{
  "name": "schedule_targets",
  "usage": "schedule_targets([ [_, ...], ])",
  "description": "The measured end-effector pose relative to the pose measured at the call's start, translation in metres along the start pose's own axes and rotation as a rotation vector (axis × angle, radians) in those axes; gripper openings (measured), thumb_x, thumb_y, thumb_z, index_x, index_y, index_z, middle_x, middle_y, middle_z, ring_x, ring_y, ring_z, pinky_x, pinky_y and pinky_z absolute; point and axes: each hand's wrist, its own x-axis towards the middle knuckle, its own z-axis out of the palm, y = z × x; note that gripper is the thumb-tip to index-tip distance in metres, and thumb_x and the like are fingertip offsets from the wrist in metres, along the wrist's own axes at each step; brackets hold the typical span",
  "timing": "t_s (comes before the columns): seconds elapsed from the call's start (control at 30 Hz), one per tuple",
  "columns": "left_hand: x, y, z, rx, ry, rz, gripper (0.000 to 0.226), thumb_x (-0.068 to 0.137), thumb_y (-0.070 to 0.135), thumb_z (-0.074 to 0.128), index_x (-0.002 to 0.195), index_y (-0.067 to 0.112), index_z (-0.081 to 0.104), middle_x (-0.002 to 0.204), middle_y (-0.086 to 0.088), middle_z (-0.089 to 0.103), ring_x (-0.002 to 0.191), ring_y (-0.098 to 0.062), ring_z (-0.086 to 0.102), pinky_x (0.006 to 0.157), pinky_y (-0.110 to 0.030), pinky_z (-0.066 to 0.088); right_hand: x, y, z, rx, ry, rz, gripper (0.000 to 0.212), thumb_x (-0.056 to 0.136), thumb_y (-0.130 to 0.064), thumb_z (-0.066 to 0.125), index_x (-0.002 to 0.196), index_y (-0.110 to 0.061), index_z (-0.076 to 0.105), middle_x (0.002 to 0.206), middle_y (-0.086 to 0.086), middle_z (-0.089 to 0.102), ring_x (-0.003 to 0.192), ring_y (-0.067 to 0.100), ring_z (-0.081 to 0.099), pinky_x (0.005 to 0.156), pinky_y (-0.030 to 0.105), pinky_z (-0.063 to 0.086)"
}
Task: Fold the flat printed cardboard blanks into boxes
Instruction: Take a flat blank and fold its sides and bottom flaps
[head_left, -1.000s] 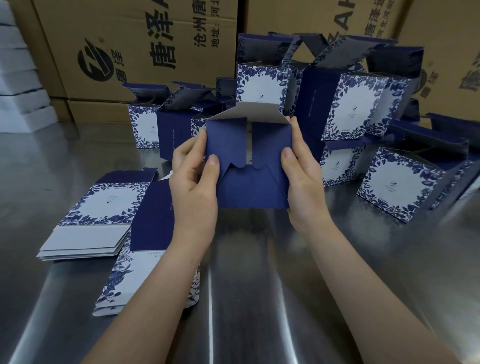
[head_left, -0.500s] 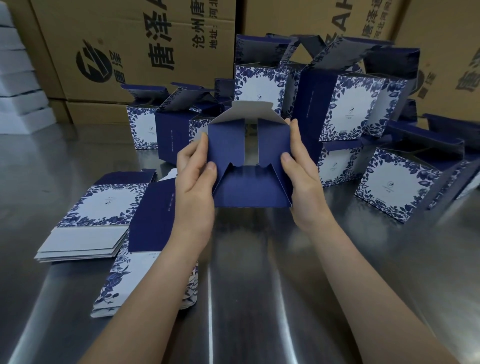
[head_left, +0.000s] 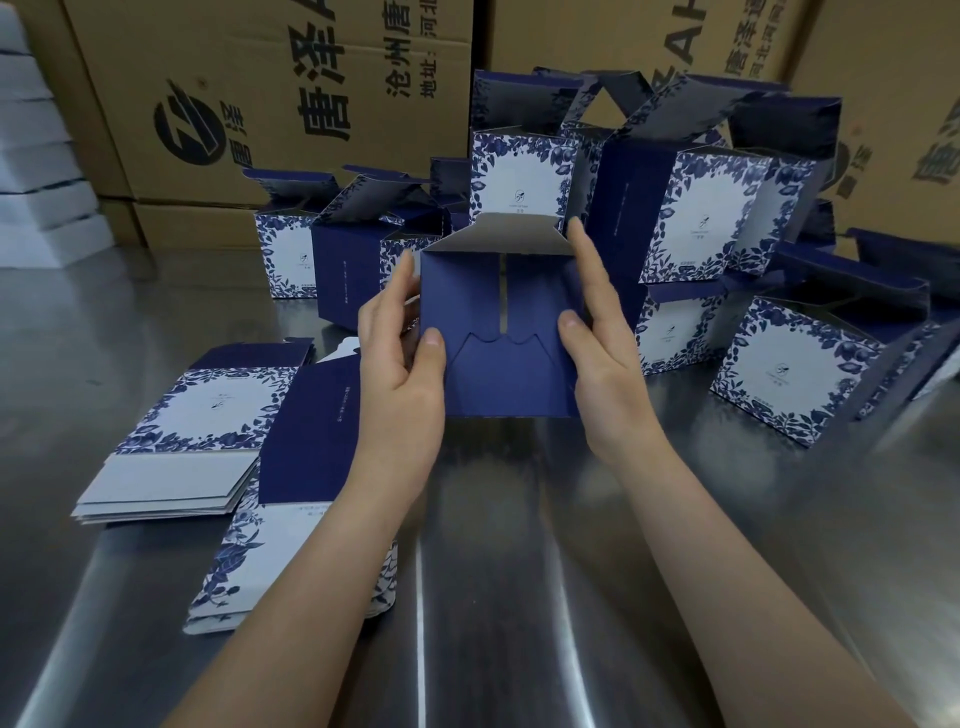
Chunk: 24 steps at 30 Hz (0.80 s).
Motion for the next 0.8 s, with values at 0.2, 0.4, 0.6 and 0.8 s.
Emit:
schedule_targets([
  [0.2, -0.0014, 0.0013, -0.0007, 0.064, -0.029, 0.08, 0.063, 0.099, -0.003, 0.041, 0.147, 0.037, 0.035, 0.134, 0.007, 0.044, 0.122, 0.002, 0.045, 0.107, -0.027, 0.04, 0.0004, -0.003, 0.0008, 0.023, 0.023, -0.023, 0.057, 0.092, 0.007, 0.035, 0.141, -0.022, 0.039, 0.147, -0.01, 0.041, 0.141, 0.003, 0.032, 0.12, 0.026, 0.022],
  [0.4, -0.0015, 0.0012, 0.0001, 0.11, -0.024, 0.128, 0.059, 0.098, -0.008, 0.041, 0.142, 0.032, 0.041, 0.132, 0.005, 0.044, 0.108, 0.019, 0.043, 0.091, -0.004, 0.035, 0.0004, -0.0048, 0.0021, 0.042, 0.047, -0.018, 0.051, 0.09, 0.006, 0.035, 0.135, -0.015, 0.043, 0.142, -0.002, 0.044, 0.137, 0.011, 0.038, 0.12, 0.037, 0.024],
  [0.6, -0.0029, 0.0007, 0.0007, 0.101, -0.025, 0.105, 0.054, 0.098, -0.005, 0.042, 0.138, 0.031, 0.045, 0.142, 0.005, 0.043, 0.127, 0.004, 0.041, 0.104, -0.014, 0.033, 0.0028, -0.0035, 0.0027, 0.026, 0.077, -0.021, 0.052, 0.091, 0.009, 0.035, 0.133, -0.019, 0.045, 0.138, -0.01, 0.047, 0.134, 0.003, 0.04, 0.118, 0.029, 0.027],
  [0.8, -0.0044, 0.0, 0.0056, 0.171, -0.014, 0.151, 0.041, 0.098, -0.008, 0.039, 0.117, 0.02, 0.063, 0.13, -0.002, 0.04, 0.118, 0.016, 0.039, 0.099, -0.005, 0.03, 0.0047, -0.0012, 0.0017, 0.026, 0.122, -0.054, 0.046, 0.095, 0.003, 0.047, 0.132, -0.024, 0.048, 0.137, -0.011, 0.051, 0.134, 0.008, 0.043, 0.117, 0.037, 0.032],
])
